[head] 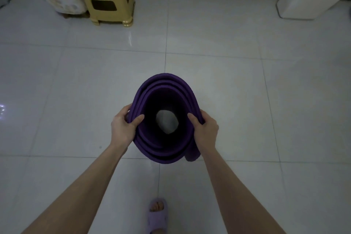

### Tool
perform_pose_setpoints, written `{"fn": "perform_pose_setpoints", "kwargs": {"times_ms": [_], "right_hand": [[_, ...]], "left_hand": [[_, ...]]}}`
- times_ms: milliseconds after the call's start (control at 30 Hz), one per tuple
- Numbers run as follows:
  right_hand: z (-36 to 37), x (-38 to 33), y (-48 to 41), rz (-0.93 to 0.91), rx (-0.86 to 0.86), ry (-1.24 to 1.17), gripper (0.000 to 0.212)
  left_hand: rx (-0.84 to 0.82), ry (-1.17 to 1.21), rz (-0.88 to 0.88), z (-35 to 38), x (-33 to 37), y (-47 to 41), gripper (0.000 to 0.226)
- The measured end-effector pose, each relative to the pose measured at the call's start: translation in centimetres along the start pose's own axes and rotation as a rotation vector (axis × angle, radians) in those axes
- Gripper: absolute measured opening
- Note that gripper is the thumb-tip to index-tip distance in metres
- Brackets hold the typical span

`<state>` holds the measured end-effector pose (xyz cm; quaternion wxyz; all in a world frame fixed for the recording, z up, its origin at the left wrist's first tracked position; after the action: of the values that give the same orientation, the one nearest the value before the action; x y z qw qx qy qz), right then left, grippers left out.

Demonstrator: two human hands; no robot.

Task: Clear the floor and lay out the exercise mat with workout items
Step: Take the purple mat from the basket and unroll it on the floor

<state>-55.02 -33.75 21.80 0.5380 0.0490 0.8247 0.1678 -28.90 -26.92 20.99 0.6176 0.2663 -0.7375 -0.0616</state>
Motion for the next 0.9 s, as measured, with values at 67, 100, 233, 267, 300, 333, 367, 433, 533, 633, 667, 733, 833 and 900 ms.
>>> {"fn": "perform_pose_setpoints", "kwargs": {"times_ms": [67,100,233,267,300,333,367,433,533,633,667,733,833,900], "right_hand": [[0.3,0.8,0.3,0.019,0.004,-0.020,0.021],[0.5,1.0,0.3,0.023,0.001,-0.026,0.022],[0.9,1.4,0.9,0.030,-0.047,-0.034,0.022],[0.9,1.5,1.2,0.031,-0.057,-0.038,0.021],[0.9,1.7,1.6,0.032,-0.065,-0.047,0.022],[1.0,2.0,2.1,0.036,-0.077,-0.067,0.022],[1.1,2.3,3.0,0.036,-0.093,-0.082,0.024],[1.2,3.0,4.0,0.054,-0.123,-0.107,0.027],[1.5,4.1,6.2,0.072,-0.188,-0.133,0.035],[1.8,5.5,8.9,0.082,-0.271,-0.145,0.044],[1.9,6.2,10.0,0.093,-0.296,-0.144,0.048],[2.0,7.9,12.1,0.143,-0.338,-0.159,0.060],[2.4,9.9,14.6,0.214,-0.405,-0.220,0.075],[3.1,11.9,16.0,0.304,-0.463,-0.242,0.092]], "left_hand": [[-0.012,0.014,-0.014,0.2,-1.0,0.2,0.039],[-0.011,0.010,-0.008,0.1,-1.3,0.2,0.039],[-0.014,-0.017,0.011,0.0,-2.0,1.1,0.040],[-0.015,-0.020,0.010,0.1,-2.2,1.5,0.041],[-0.019,-0.024,0.010,0.2,-2.5,1.9,0.041],[-0.023,-0.026,0.009,0.3,-2.8,2.5,0.042],[-0.025,-0.027,0.009,0.4,-3.2,3.5,0.043],[-0.041,-0.016,0.000,0.7,-3.8,4.6,0.047],[-0.056,0.022,-0.007,1.1,-4.7,7.2,0.055],[-0.021,0.082,-0.040,1.6,-6.5,10.9,0.063],[-0.011,0.105,-0.053,1.8,-7.1,12.3,0.064],[0.002,0.161,-0.094,2.5,-8.5,14.9,0.069],[0.027,0.220,-0.138,3.0,-10.4,17.9,0.075],[0.011,0.223,-0.176,3.3,-12.1,19.3,0.076]]}}
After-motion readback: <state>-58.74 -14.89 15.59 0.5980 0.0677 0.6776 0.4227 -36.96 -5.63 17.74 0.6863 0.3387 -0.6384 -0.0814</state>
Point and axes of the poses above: each hand's wrist, its own y-axis away from the middle knuckle, its own z-axis out of the palm, x = y × z, the point moved 9 cm from there along -y, towards the middle knuckle, and after that the axes turned 13 degrees about -x, right-handed, at the moved point
